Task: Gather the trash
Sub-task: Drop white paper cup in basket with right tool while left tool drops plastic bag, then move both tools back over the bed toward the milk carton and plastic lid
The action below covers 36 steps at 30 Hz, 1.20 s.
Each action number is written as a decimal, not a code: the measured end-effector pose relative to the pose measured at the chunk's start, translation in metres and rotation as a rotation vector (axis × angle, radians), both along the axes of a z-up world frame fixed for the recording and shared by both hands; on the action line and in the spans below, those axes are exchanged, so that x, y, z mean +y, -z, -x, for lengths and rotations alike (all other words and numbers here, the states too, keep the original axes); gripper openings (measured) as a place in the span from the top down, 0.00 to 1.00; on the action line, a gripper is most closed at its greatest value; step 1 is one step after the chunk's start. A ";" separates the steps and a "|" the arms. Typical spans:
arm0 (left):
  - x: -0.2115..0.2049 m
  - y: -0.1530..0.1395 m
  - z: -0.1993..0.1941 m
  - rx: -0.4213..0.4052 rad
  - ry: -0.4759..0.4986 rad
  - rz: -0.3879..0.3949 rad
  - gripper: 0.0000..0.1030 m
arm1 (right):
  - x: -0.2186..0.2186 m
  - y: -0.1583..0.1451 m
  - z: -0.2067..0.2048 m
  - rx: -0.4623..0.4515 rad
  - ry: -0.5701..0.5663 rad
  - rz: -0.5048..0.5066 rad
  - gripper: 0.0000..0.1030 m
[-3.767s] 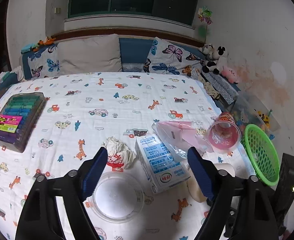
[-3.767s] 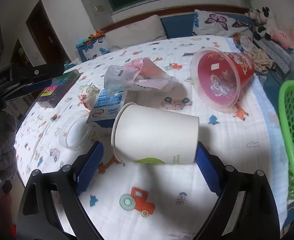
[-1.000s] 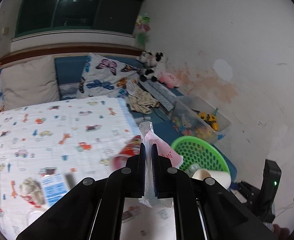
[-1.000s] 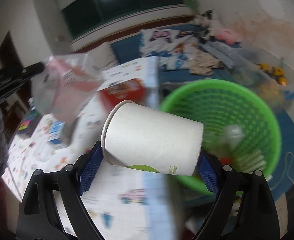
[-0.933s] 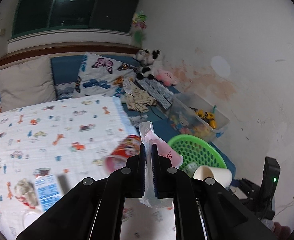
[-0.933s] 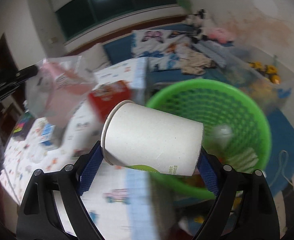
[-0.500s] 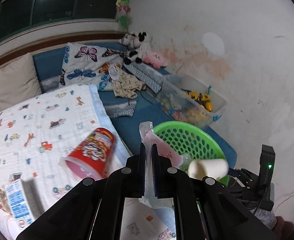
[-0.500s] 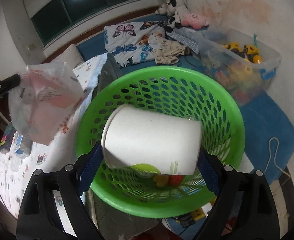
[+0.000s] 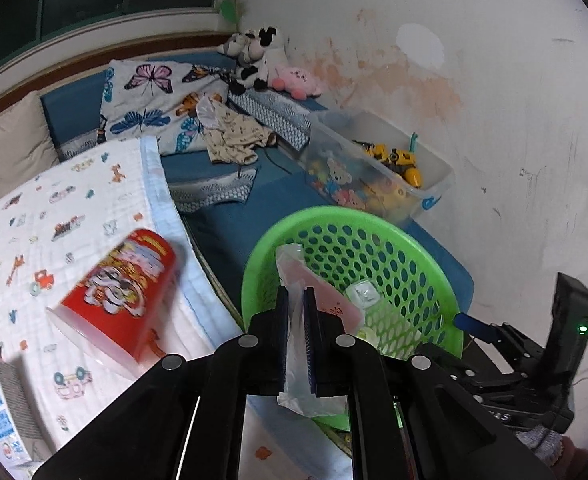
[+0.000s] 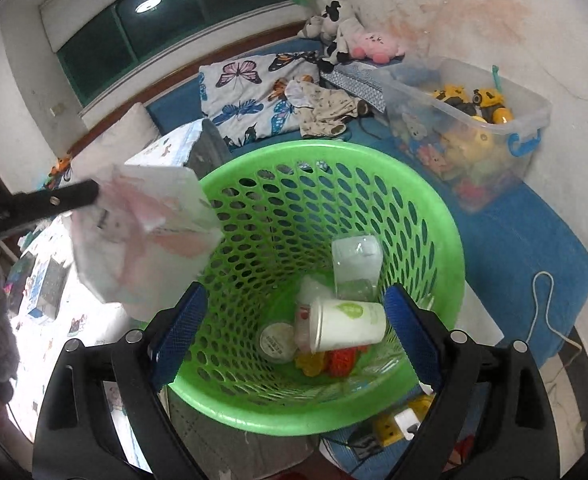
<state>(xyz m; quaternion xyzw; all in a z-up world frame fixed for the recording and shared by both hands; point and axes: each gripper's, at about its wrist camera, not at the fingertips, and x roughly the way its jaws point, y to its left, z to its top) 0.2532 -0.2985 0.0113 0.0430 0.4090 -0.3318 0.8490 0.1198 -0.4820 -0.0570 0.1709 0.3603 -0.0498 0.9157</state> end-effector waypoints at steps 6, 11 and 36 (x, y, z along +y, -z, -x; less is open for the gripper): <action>-0.008 0.010 0.007 0.012 0.019 -0.015 0.83 | -0.001 -0.004 0.009 -0.016 0.007 -0.009 0.13; -0.002 0.007 0.011 0.009 0.014 0.001 0.56 | 0.005 -0.006 0.013 -0.020 0.003 -0.009 0.13; 0.214 0.010 0.054 -0.082 -0.345 -0.132 0.51 | 0.111 -0.031 -0.001 -0.068 -0.203 0.008 0.13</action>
